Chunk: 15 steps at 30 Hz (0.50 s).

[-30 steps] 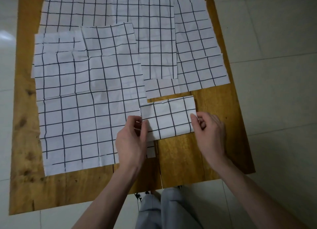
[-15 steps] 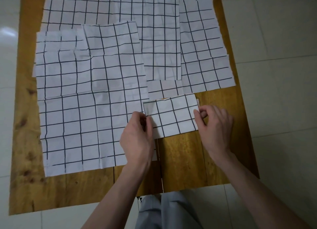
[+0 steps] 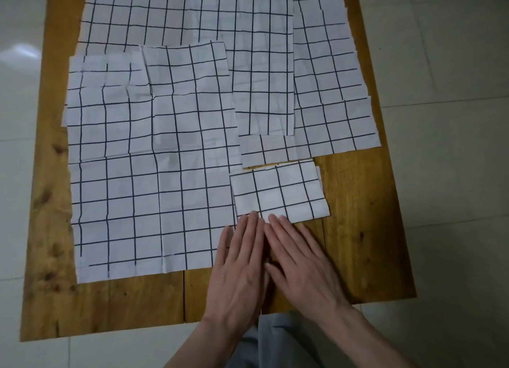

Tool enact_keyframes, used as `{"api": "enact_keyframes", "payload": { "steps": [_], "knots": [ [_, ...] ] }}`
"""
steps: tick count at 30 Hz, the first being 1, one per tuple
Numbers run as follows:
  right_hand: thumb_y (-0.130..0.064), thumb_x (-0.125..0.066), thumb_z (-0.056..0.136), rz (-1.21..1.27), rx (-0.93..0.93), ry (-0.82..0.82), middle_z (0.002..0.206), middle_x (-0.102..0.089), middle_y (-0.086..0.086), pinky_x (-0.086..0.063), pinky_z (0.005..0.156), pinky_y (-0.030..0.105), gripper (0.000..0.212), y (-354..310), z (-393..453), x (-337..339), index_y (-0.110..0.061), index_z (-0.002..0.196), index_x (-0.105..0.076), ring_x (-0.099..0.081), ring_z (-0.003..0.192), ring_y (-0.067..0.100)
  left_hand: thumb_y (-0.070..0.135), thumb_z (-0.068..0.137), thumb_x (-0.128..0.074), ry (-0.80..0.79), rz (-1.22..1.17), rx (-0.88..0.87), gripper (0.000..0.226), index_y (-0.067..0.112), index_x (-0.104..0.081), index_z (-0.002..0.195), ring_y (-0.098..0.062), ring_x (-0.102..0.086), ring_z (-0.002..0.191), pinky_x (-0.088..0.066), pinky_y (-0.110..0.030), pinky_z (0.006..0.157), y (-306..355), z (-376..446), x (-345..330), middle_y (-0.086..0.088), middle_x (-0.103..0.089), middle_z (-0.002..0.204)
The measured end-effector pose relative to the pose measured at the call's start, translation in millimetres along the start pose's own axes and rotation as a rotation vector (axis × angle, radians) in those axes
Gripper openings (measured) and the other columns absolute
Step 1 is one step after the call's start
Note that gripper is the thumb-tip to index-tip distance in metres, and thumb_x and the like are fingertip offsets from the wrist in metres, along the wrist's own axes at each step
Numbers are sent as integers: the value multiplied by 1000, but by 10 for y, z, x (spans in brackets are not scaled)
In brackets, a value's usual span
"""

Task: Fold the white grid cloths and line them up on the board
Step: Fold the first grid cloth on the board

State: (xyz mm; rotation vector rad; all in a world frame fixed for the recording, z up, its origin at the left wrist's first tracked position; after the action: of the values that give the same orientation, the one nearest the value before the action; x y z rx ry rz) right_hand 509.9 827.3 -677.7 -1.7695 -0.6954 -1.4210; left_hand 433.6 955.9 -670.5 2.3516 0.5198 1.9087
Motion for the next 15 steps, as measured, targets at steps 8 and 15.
{"api": "enact_keyframes", "payload": {
  "steps": [8, 15],
  "knots": [
    [-55, -26, 111, -64, -16, -106, 175, -12, 1, -18, 127, 46, 68, 79, -17, -68, -15, 166, -20, -8, 162, 15, 41, 108, -32, -12, 78, -6, 69, 12, -9, 166, -25, -3, 161, -15, -52, 127, -77, -13, -24, -9, -2, 175],
    [-61, -26, 109, -66, -78, -101, 176, -10, 2, -16, 128, 48, 74, 308, -79, -40, -15, 167, -16, -9, 162, 16, 51, 110, -28, -22, 50, 31, 70, 15, -8, 167, -21, -1, 161, -14, -49, 128, -113, -27, -25, -7, -4, 175]
  ]
}}
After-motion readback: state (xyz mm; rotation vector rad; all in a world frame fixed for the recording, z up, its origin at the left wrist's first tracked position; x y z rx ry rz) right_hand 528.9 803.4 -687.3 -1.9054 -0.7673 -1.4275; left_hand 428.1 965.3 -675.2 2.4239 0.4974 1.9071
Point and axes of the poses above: each hand's wrist, its own z-axis towards the middle knuckle, its own x-axis out of the back of the hand, y = z × x, the point moved 3 cm from there along z, towards the middle knuckle
